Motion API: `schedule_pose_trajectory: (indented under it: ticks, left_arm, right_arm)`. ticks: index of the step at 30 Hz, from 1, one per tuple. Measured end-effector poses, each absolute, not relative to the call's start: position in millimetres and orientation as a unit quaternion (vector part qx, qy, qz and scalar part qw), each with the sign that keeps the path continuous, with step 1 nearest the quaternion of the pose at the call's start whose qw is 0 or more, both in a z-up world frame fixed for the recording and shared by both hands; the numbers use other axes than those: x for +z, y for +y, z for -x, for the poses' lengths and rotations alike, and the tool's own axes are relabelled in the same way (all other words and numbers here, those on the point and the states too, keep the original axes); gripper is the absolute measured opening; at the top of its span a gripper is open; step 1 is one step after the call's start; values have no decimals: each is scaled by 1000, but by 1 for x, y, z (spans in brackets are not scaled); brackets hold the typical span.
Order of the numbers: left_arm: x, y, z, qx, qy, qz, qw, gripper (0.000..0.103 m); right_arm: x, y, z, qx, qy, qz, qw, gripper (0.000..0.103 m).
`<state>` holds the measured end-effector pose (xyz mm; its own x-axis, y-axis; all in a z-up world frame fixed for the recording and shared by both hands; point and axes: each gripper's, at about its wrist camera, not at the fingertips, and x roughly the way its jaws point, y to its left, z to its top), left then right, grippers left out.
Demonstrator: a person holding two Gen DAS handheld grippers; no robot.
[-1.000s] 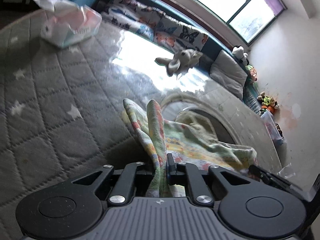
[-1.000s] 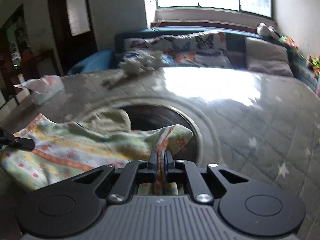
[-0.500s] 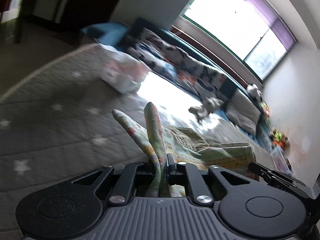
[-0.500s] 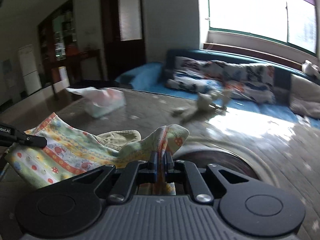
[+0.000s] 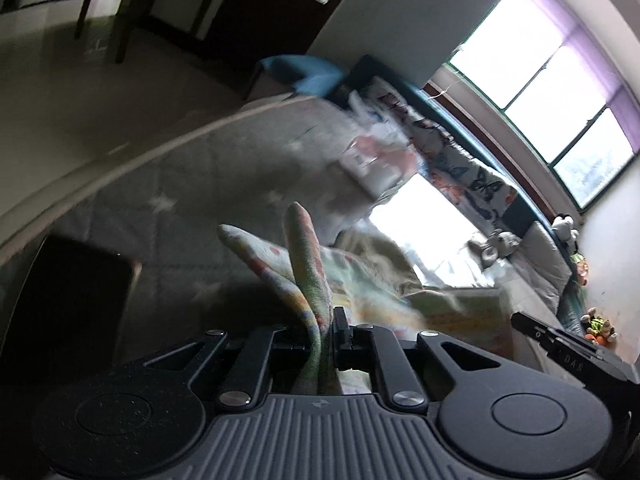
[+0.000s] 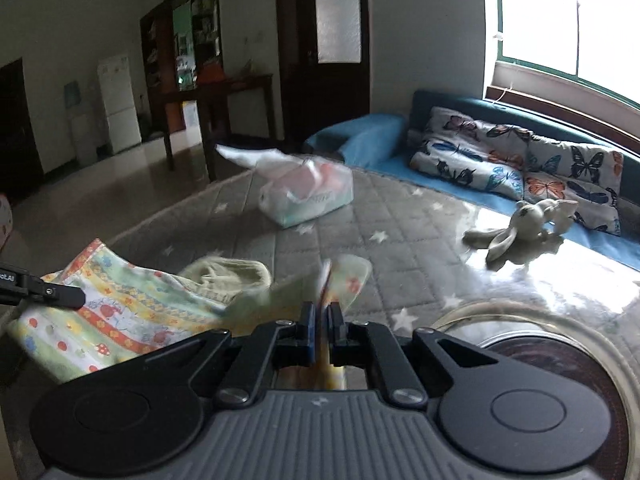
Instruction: Fold clothes
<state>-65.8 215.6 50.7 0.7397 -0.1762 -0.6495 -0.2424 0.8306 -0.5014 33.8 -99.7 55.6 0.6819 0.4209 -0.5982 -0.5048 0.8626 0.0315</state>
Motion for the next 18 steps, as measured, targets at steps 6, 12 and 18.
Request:
schedule_pose_trajectory:
  ticks: [6, 12, 18]
  left_arm:
    - [40, 222, 73, 31, 378, 283, 881, 22]
    - [45, 219, 78, 51, 378, 249, 890, 50]
    - [55, 210, 79, 71, 364, 203, 906, 67]
  right_arm:
    - [45, -101, -40, 247, 330, 71, 908, 7]
    - [39, -99, -37, 258, 343, 81, 900, 12]
    - [29, -91, -29, 281, 364, 93, 884, 27]
